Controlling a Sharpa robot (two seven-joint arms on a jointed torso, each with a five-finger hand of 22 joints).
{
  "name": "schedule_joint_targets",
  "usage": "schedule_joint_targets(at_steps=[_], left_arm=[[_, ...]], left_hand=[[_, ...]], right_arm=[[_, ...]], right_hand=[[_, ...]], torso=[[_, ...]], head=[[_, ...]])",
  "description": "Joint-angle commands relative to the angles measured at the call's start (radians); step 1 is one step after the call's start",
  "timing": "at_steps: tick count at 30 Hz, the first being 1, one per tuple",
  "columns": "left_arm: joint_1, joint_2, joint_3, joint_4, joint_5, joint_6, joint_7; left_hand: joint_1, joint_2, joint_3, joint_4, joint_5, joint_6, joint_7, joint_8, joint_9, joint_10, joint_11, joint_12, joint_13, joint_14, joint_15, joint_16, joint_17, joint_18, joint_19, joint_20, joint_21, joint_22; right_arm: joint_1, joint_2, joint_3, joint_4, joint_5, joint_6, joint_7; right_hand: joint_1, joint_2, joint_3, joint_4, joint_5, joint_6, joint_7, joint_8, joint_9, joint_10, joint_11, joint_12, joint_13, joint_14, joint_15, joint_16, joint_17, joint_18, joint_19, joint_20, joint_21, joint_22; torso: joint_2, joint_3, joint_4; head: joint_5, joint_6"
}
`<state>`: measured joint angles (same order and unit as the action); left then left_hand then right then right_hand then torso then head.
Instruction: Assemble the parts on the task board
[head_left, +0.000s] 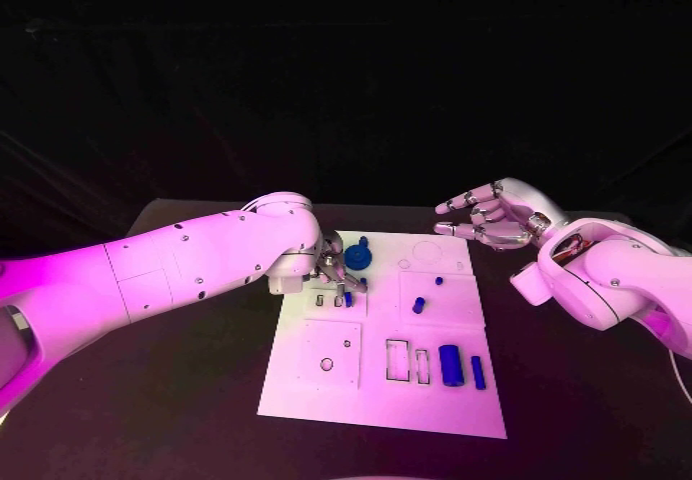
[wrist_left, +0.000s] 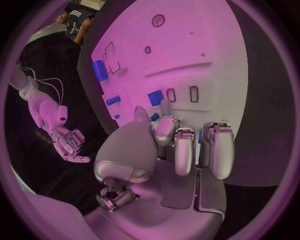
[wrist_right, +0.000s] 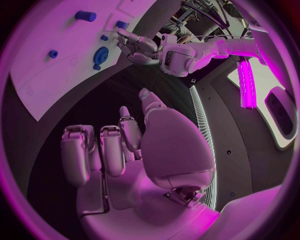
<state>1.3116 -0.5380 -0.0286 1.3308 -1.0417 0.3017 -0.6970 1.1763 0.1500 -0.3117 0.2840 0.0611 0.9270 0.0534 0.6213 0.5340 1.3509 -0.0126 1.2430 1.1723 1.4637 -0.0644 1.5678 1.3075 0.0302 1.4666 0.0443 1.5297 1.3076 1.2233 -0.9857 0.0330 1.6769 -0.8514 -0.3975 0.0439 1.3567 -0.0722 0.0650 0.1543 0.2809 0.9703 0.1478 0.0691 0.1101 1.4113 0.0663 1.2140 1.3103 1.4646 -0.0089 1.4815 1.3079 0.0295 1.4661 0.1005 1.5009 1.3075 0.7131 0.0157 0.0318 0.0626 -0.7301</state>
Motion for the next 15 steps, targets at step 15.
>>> schedule_joint_targets(at_steps=[15], left_arm=[[-0.003, 0.007, 0.000, -0.003, 0.007, 0.054, -0.071]], left_hand=[[0.043, 0.007, 0.023, -0.018, 0.016, -0.018, 0.001, 0.014, 0.023, 0.007, -0.002, 0.006, 0.006, 0.107, -0.007, 0.003, 0.263, -0.012, 0.063, -0.004, 0.003, 0.184]], right_arm=[[-0.001, 0.003, 0.000, -0.003, -0.009, 0.014, -0.001]], right_hand=[[0.003, 0.006, -0.005, -0.004, 0.003, 0.008, 0.001, 0.006, 0.001, 0.000, -0.005, 0.004, 0.039, 0.071, -0.001, -0.005, 0.108, 0.006, -0.006, 0.003, -0.005, 0.128]], torso=[[0.001, 0.0001, -0.0008]], head=[[0.001, -0.004]])
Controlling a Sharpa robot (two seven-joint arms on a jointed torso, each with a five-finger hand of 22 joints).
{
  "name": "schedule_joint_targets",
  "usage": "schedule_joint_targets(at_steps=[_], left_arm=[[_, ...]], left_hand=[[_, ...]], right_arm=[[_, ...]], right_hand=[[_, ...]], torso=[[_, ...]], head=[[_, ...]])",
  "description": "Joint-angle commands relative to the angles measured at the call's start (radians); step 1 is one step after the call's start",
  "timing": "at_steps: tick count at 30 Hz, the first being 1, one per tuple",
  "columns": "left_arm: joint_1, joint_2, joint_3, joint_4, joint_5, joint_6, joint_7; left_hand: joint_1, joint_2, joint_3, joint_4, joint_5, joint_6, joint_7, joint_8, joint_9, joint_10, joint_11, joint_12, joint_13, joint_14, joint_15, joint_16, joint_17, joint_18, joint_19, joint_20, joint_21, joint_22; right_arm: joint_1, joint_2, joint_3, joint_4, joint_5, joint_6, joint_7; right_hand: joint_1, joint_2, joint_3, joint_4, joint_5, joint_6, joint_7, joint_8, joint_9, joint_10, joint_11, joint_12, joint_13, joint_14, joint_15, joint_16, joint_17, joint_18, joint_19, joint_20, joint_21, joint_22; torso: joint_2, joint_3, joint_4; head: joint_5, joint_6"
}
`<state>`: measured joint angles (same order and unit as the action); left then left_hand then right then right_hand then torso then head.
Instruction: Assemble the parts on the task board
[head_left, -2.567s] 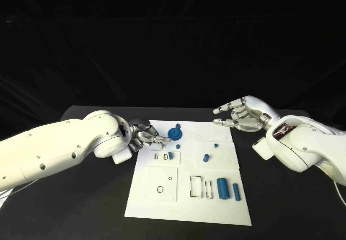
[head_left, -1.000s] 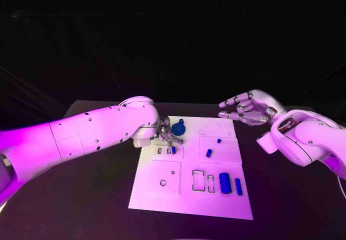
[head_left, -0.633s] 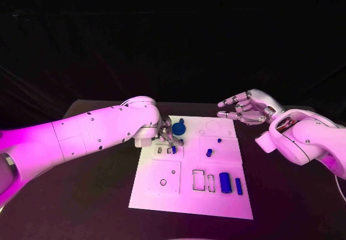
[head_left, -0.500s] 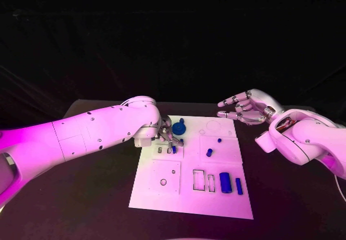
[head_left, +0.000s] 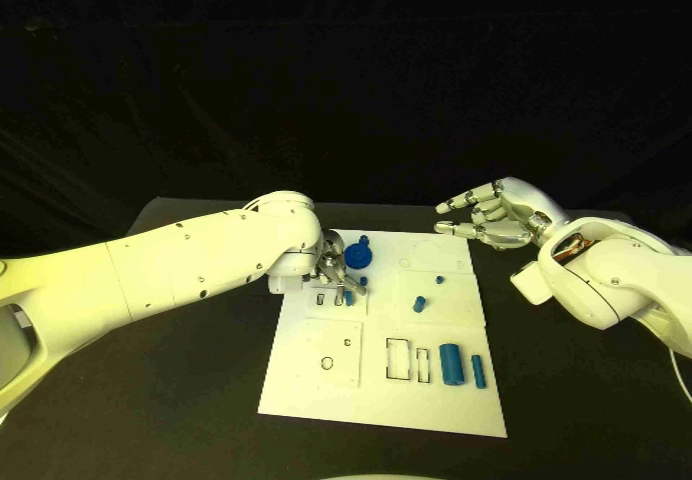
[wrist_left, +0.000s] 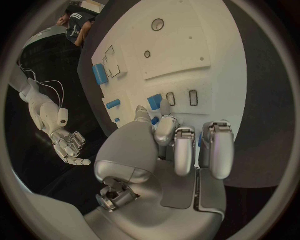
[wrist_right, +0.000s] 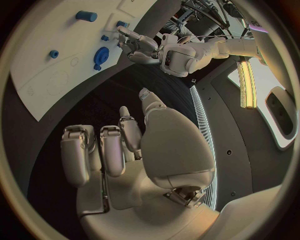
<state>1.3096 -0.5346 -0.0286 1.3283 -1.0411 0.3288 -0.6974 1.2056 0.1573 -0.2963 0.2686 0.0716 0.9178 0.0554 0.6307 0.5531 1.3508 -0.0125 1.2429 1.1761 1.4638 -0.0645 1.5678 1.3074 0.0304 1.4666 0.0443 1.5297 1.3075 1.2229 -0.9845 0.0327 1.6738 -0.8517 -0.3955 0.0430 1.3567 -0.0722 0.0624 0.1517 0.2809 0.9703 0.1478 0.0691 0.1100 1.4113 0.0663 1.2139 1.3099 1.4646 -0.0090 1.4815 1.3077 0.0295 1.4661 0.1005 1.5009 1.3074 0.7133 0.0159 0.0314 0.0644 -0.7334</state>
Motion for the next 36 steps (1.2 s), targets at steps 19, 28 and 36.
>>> schedule_joint_targets(at_steps=[19, 28, 36], left_arm=[[-0.003, 0.006, 0.000, 0.001, 0.007, 0.043, -0.071], [-0.003, 0.008, 0.000, 0.000, 0.004, 0.043, -0.072], [-0.003, 0.008, 0.000, -0.001, 0.009, 0.041, -0.071]], left_hand=[[0.033, -0.001, 0.022, -0.012, 0.007, -0.013, -0.001, 0.008, 0.015, 0.008, -0.002, 0.009, 0.006, 0.107, -0.007, 0.003, 0.263, -0.013, 0.064, -0.004, 0.003, 0.186], [0.076, 0.003, 0.070, -0.037, 0.009, -0.022, -0.002, 0.009, 0.030, 0.007, -0.004, 0.007, 0.007, 0.107, -0.008, 0.003, 0.263, -0.013, 0.064, -0.005, 0.003, 0.187], [0.158, 0.003, 0.165, -0.083, 0.019, -0.036, -0.011, -0.005, 0.035, 0.003, -0.012, 0.002, 0.007, 0.107, -0.016, 0.003, 0.263, -0.013, 0.064, -0.011, 0.003, 0.188]], right_arm=[[-0.001, 0.004, 0.000, -0.002, -0.009, 0.012, 0.000], [-0.001, 0.004, 0.000, -0.002, -0.009, 0.014, 0.000], [-0.002, 0.005, 0.000, -0.003, -0.009, 0.017, 0.000]], right_hand=[[0.003, 0.007, -0.004, -0.001, 0.005, 0.008, 0.001, 0.006, 0.002, 0.000, -0.005, 0.003, 0.039, 0.071, -0.001, -0.006, 0.107, 0.006, -0.006, 0.002, -0.005, 0.128], [0.003, 0.007, -0.004, -0.001, 0.005, 0.008, 0.001, 0.006, 0.002, 0.000, -0.005, 0.003, 0.039, 0.071, -0.001, -0.006, 0.107, 0.006, -0.006, 0.002, -0.005, 0.128], [0.003, 0.007, -0.004, -0.001, 0.005, 0.008, 0.001, 0.006, 0.002, 0.000, -0.005, 0.003, 0.039, 0.071, -0.001, -0.006, 0.107, 0.006, -0.006, 0.002, -0.005, 0.128]], torso=[[0.001, 0.0000, -0.0001], [0.001, -0.0001, 0.0007], [0.000, 0.0002, 0.0001]], head=[[-0.002, -0.005], [-0.002, -0.008], [-0.002, -0.011]])
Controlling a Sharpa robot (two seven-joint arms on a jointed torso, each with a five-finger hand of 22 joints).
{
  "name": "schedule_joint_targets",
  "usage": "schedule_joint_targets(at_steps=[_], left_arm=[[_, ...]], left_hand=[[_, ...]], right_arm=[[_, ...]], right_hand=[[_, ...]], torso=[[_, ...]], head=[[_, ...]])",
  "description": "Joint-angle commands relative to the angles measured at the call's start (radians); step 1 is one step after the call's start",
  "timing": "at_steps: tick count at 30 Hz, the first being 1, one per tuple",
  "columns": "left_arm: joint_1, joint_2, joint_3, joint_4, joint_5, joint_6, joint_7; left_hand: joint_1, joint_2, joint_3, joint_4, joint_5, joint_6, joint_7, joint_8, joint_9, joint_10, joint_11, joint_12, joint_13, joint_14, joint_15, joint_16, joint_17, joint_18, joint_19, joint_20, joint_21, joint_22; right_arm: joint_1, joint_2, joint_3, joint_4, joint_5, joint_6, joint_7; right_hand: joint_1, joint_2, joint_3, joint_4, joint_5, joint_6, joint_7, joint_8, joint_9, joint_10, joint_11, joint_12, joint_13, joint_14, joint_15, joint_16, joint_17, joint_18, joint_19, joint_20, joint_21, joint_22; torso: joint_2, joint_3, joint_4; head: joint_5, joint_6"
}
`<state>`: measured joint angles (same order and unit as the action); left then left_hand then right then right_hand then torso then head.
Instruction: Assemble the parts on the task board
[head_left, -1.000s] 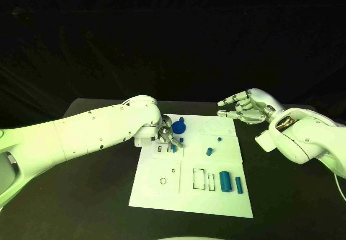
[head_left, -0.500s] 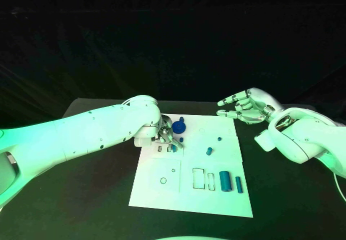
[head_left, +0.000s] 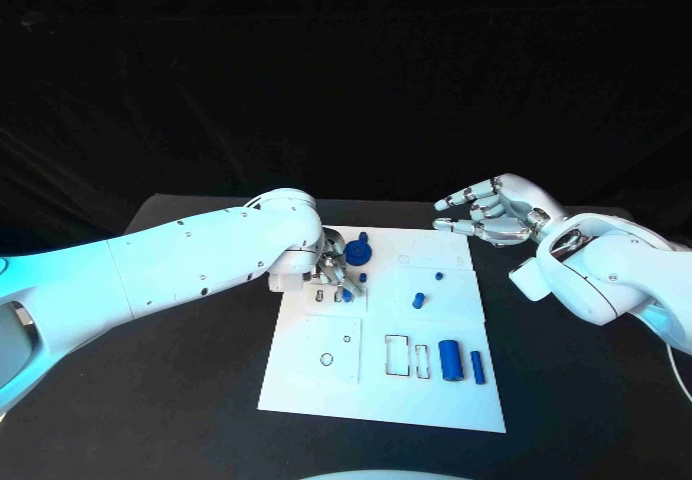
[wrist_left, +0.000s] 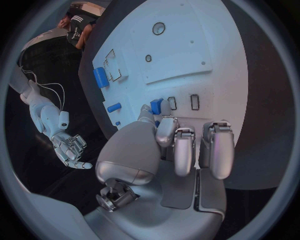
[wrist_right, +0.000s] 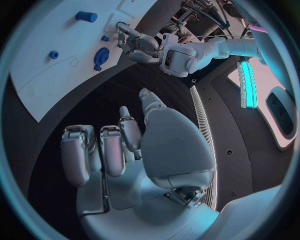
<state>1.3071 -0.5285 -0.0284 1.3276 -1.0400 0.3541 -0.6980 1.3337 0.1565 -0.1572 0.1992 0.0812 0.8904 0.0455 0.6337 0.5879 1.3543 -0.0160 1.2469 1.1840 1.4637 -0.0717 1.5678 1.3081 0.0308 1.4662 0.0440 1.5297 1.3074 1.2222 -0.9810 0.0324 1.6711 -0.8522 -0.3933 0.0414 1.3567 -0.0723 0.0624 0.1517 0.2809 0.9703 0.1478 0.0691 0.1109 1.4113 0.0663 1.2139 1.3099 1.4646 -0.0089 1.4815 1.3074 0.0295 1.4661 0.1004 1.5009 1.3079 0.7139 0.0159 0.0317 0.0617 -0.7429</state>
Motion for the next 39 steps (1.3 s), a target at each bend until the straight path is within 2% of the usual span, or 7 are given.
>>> schedule_joint_targets(at_steps=[1, 11, 13, 15, 19, 28, 39], left_arm=[[0.000, 0.002, 0.000, 0.000, 0.011, 0.014, -0.071], [-0.002, -0.014, 0.000, 0.015, 0.049, -0.008, -0.067], [-0.003, -0.020, 0.000, 0.020, 0.052, -0.021, -0.065], [-0.003, -0.026, 0.000, 0.026, 0.054, -0.034, -0.062], [-0.004, -0.043, 0.001, 0.044, 0.056, -0.078, -0.055], [-0.006, -0.089, 0.001, 0.094, 0.037, -0.187, -0.041], [-0.044, -0.128, 0.001, 0.143, -0.063, -0.268, -0.024]], left_hand=[[0.044, 0.002, 0.043, -0.022, 0.020, -0.010, -0.003, -0.012, -0.001, -0.002, -0.010, -0.004, -0.002, 0.107, -0.010, 0.003, 0.263, -0.013, 0.064, -0.012, 0.003, 0.188], [0.123, -0.049, 0.257, -0.077, 0.062, -0.019, 0.002, -0.045, -0.005, -0.011, -0.009, -0.023, -0.010, 0.107, -0.011, 0.003, 0.263, -0.013, 0.062, -0.016, 0.001, 0.187], [0.065, -0.127, 0.463, -0.069, 0.053, -0.019, 0.025, -0.044, 0.013, -0.006, 0.000, -0.030, -0.013, 0.107, 0.003, 0.003, 0.263, -0.012, 0.061, -0.010, 0.000, 0.186], [0.013, -0.176, 0.602, -0.076, 0.056, -0.018, 0.011, -0.031, 0.032, -0.001, -0.009, -0.028, -0.011, 0.107, 0.003, 0.003, 0.263, -0.012, 0.061, -0.007, -0.001, 0.186], [-0.058, -0.225, 0.731, -0.100, 0.050, -0.024, 0.011, -0.014, 0.061, 0.005, -0.002, -0.025, -0.007, 0.107, 0.000, 0.003, 0.263, -0.012, 0.062, -0.006, -0.001, 0.188], [-0.092, -0.242, 0.797, -0.126, 0.048, -0.025, 0.009, -0.001, 0.081, 0.013, -0.003, -0.018, 0.001, 0.107, -0.002, 0.003, 0.263, -0.014, 0.066, -0.006, 0.002, 0.195], [-0.101, -0.250, 0.815, -0.136, 0.047, -0.025, 0.008, 0.003, 0.087, 0.019, -0.003, -0.011, 0.008, 0.107, -0.002, 0.003, 0.263, -0.016, 0.071, -0.006, 0.008, 0.205]], right_arm=[[-0.001, 0.001, 0.000, 0.000, -0.009, 0.015, 0.001], [-0.001, 0.002, 0.000, -0.001, -0.008, 0.019, 0.001], [-0.001, 0.003, 0.000, -0.001, -0.007, 0.020, 0.001], [-0.002, 0.003, 0.000, -0.001, -0.007, 0.020, 0.002], [-0.002, 0.005, 0.000, -0.002, -0.005, 0.020, 0.002], [-0.002, 0.006, -0.001, -0.008, -0.002, 0.023, 0.003], [-0.004, 0.007, -0.001, -0.013, 0.000, 0.025, 0.005]], right_hand=[[0.003, 0.007, -0.004, -0.001, 0.005, 0.008, 0.001, 0.006, 0.001, 0.000, -0.005, 0.003, 0.039, 0.071, -0.001, -0.006, 0.107, 0.006, -0.006, 0.002, -0.005, 0.127], [0.003, 0.007, -0.004, -0.001, 0.005, 0.008, 0.001, 0.006, 0.001, 0.000, -0.005, 0.003, 0.039, 0.071, -0.001, -0.006, 0.107, 0.006, -0.006, 0.002, -0.005, 0.127], [0.004, 0.008, -0.005, -0.001, 0.007, 0.009, 0.001, 0.006, 0.001, 0.000, -0.005, 0.003, 0.038, 0.070, -0.001, -0.006, 0.107, 0.006, -0.006, 0.002, -0.006, 0.126], [0.004, 0.008, -0.005, -0.001, 0.007, 0.009, 0.001, 0.006, 0.001, 0.000, -0.005, 0.003, 0.038, 0.070, -0.001, -0.006, 0.107, 0.006, -0.006, 0.002, -0.006, 0.126], [0.004, 0.008, -0.005, -0.001, 0.007, 0.009, 0.001, 0.006, 0.001, 0.000, -0.005, 0.003, 0.038, 0.070, -0.001, -0.006, 0.107, 0.006, -0.006, 0.002, -0.006, 0.126], [0.003, 0.008, -0.005, 0.000, 0.007, 0.009, 0.001, 0.006, 0.002, -0.001, -0.005, 0.001, 0.037, 0.070, -0.001, -0.008, 0.104, 0.007, -0.009, 0.002, -0.007, 0.123], [0.002, 0.009, -0.006, 0.000, 0.007, 0.009, 0.001, 0.006, 0.002, -0.001, -0.005, 0.001, 0.037, 0.070, -0.001, -0.008, 0.104, 0.007, -0.010, 0.002, -0.008, 0.122]], torso=[[0.000, 0.0003, -0.0005], [0.000, 0.0008, -0.0002], [0.000, 0.0012, 0.0000], [0.000, 0.0012, 0.0005], [0.000, 0.0015, 0.0009], [0.000, 0.0019, 0.0017], [0.000, 0.0008, 0.0023]], head=[[0.001, -0.001], [0.000, -0.004], [0.000, -0.003], [0.000, -0.003], [0.000, -0.003], [0.000, 0.002], [0.005, -0.002]])
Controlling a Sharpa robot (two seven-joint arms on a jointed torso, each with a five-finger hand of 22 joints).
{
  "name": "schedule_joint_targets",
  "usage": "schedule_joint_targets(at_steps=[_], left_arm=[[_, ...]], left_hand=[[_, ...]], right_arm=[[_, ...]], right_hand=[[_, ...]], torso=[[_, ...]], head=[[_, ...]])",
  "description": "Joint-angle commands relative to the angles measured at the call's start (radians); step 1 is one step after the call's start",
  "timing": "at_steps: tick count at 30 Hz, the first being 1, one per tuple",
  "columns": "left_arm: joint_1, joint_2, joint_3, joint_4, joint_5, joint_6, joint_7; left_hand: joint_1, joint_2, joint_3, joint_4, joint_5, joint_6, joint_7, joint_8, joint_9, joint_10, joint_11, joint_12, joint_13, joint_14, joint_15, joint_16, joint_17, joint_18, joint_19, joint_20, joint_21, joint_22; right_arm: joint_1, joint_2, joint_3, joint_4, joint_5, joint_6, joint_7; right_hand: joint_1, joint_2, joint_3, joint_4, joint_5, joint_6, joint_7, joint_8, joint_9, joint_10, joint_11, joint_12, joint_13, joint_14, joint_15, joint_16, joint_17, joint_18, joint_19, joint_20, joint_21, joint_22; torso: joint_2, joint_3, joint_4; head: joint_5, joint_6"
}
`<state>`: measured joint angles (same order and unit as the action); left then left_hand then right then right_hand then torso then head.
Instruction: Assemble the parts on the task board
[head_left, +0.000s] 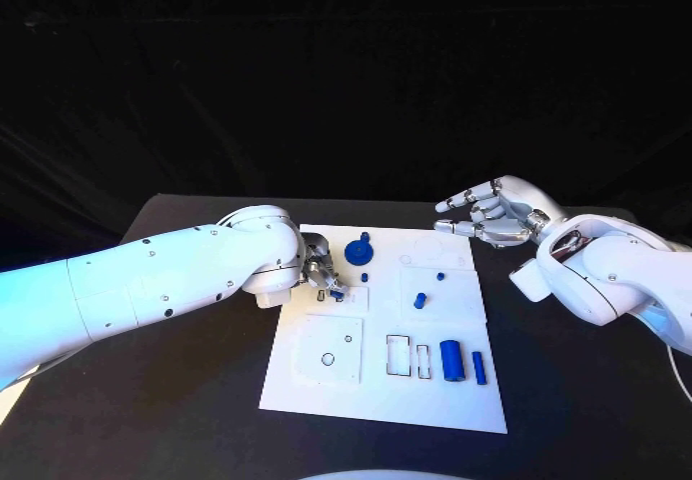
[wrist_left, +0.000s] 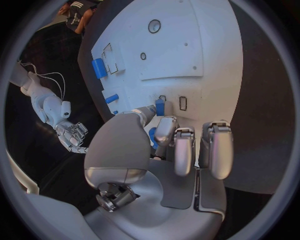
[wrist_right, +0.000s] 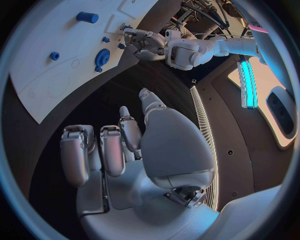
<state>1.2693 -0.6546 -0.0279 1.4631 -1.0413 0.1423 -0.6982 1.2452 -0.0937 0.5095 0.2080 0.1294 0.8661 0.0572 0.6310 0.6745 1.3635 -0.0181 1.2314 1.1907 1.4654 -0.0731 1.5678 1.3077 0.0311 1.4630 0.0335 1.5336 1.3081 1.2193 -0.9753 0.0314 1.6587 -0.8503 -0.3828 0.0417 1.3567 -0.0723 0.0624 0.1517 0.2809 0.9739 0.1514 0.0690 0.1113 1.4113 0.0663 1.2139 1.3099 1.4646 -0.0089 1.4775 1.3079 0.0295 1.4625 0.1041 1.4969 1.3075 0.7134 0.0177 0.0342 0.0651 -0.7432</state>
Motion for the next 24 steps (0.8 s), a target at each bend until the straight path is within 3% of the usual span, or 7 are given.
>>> schedule_joint_targets(at_steps=[1, 13, 24], left_arm=[[-0.008, -0.002, 0.001, 0.008, -0.065, -0.057, -0.024], [-0.031, 0.004, 0.001, 0.004, -0.098, -0.055, -0.028], [-0.037, 0.006, 0.001, 0.003, -0.104, -0.029, -0.032]], left_hand=[[-0.012, 0.000, 0.150, -0.145, -0.001, 0.000, -0.004, 0.006, 0.000, 0.010, -0.001, 0.005, 0.002, 0.105, -0.001, 0.003, 0.263, -0.017, 0.075, 0.004, 0.004, 0.205], [-0.015, 0.000, 0.153, -0.146, -0.003, 0.000, -0.004, 0.007, 0.002, 0.011, -0.001, 0.006, 0.003, 0.105, -0.001, 0.003, 0.263, -0.017, 0.076, 0.004, 0.005, 0.206], [-0.017, 0.000, 0.156, -0.146, -0.005, 0.000, -0.004, 0.007, 0.003, 0.011, -0.001, 0.006, 0.003, 0.105, -0.001, 0.003, 0.263, -0.017, 0.076, 0.004, 0.005, 0.208]], right_arm=[[-0.002, 0.001, 0.000, 0.000, -0.002, 0.015, 0.005], [-0.002, 0.001, 0.000, 0.000, 0.008, 0.018, 0.006], [-0.003, 0.001, 0.000, -0.001, 0.009, 0.022, 0.007]], right_hand=[[0.002, 0.009, -0.006, 0.000, 0.007, 0.006, -0.002, 0.006, 0.001, -0.001, -0.005, 0.001, 0.037, 0.070, -0.001, -0.004, 0.103, 0.007, -0.006, -0.002, -0.004, 0.123], [0.002, 0.009, -0.006, 0.000, 0.007, 0.006, -0.002, 0.006, 0.001, -0.001, -0.005, 0.001, 0.037, 0.070, -0.001, -0.004, 0.103, 0.007, -0.006, -0.002, -0.004, 0.123], [0.002, 0.009, -0.006, 0.000, 0.007, 0.006, -0.002, 0.006, 0.001, -0.001, -0.005, 0.001, 0.037, 0.070, -0.001, -0.004, 0.103, 0.007, -0.006, -0.002, -0.004, 0.123]], torso=[[0.000, -0.0010, -0.0002], [0.001, -0.0019, -0.0027], [0.001, -0.0016, -0.0025]], head=[[0.002, -0.001], [0.002, -0.004], [0.001, -0.007]])
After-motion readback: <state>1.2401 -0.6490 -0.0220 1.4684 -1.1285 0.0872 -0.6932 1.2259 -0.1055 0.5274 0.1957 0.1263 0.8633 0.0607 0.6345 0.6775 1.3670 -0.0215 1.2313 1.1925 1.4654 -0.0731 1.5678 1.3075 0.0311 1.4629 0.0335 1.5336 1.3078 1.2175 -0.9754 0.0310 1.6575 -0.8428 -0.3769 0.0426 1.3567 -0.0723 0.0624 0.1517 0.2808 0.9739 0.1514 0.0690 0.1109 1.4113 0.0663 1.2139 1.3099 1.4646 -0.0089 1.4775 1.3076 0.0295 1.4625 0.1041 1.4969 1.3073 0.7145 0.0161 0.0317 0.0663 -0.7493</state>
